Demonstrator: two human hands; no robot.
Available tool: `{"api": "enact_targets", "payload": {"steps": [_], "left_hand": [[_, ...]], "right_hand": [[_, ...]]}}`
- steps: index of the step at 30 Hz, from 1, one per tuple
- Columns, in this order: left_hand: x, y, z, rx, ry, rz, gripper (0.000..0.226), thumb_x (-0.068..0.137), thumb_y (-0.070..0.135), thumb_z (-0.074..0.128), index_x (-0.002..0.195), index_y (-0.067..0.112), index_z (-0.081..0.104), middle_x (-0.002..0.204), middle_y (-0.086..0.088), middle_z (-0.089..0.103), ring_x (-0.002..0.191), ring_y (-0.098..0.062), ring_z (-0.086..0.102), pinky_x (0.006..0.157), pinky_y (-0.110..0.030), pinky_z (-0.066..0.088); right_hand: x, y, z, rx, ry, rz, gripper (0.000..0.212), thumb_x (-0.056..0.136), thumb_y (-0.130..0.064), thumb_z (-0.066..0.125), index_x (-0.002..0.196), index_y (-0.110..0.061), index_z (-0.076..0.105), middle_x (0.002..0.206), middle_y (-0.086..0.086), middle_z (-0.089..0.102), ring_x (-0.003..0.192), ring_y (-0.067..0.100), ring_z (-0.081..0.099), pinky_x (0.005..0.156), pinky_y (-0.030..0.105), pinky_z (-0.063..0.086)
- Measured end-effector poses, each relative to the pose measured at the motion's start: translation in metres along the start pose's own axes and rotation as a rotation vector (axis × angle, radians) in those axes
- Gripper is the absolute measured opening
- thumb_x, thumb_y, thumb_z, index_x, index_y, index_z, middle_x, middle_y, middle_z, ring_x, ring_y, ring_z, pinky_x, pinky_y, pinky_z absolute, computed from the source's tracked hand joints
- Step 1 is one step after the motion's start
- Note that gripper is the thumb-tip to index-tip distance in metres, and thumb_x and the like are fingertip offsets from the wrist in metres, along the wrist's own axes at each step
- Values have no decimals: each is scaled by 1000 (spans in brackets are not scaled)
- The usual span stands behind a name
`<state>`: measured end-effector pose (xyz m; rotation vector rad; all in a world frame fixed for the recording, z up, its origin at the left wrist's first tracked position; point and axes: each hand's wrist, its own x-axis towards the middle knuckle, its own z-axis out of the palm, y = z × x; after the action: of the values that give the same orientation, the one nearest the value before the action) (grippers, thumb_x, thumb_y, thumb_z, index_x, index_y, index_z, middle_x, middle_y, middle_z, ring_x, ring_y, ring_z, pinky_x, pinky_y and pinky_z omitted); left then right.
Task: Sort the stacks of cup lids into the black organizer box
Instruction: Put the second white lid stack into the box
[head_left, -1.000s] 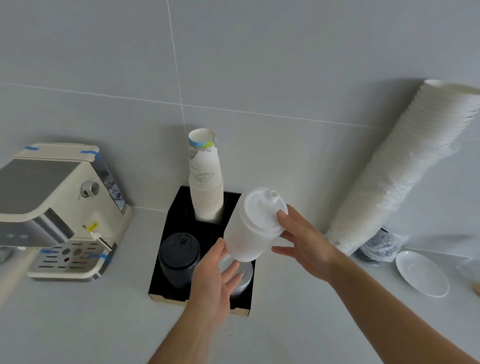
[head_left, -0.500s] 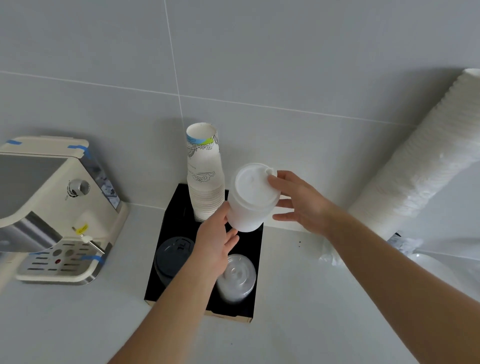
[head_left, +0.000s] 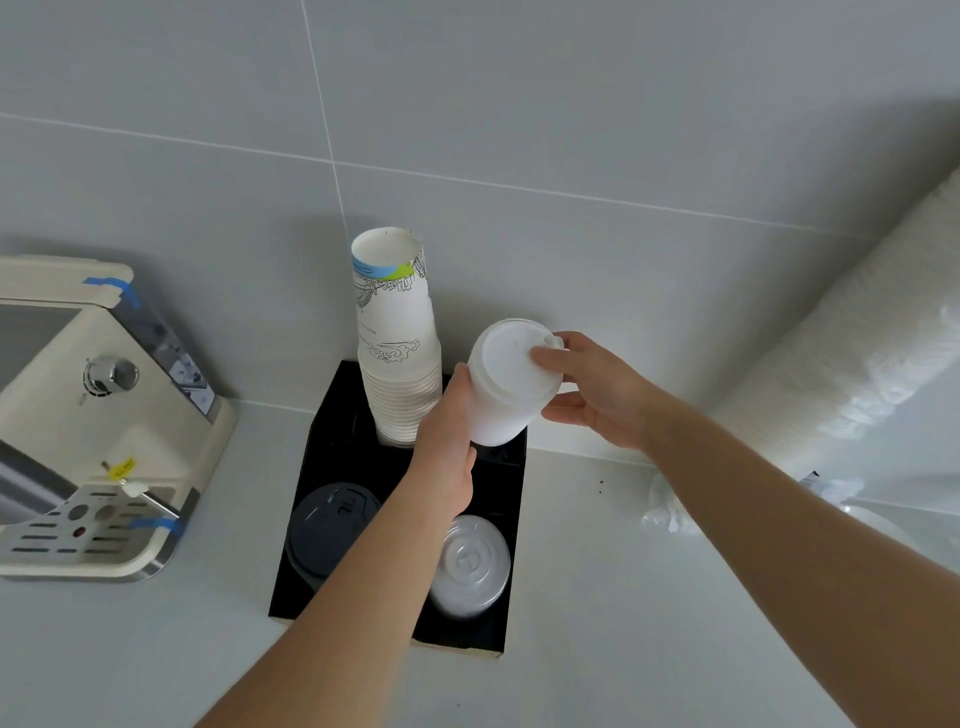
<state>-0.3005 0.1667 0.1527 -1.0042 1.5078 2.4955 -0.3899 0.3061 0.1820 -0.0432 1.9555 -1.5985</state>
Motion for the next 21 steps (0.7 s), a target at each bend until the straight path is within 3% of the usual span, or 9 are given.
{"api": "enact_targets", "payload": {"steps": [4,9,13,16,21], "left_hand": [[11,-1,1,22,-6,9,40,84,68,47,107,39,62,114,20,61,117,-11,49,100,-31,29],[18,-2,1,13,-5,39,44,86,73,37,99,41,64,105,23,63,102,-3,54,92,-29,31],[19,-6,1,-2,19,49,47,85,76,31,96,43,63,101,23,62,104,-7,53,94,-31,31],[19,-7,3,6,29,67,57,83,77,29,111,42,64,114,18,65,112,-8,55,99,-33,35],[17,-6,6,-44,64,85,63,82,77,32,122,39,61,121,15,65,114,-10,56,96,-32,37]], "right_hand": [[9,-1,4,-19,0,0,38,88,-38,68,122,-23,60,111,-3,65,101,19,63,102,42,52],[11,-2,11,-30,12,11,39,87,-38,70,121,-20,60,115,2,65,96,16,63,84,32,57],[11,5,15,-55,36,33,41,85,-41,71,119,-20,60,128,6,63,98,17,61,86,33,58],[14,7,16,-42,48,38,38,87,-41,68,118,-21,59,130,6,62,102,17,60,92,36,56],[21,5,20,-68,63,48,34,87,-43,68,115,-24,59,130,4,61,116,21,60,82,32,56]]}}
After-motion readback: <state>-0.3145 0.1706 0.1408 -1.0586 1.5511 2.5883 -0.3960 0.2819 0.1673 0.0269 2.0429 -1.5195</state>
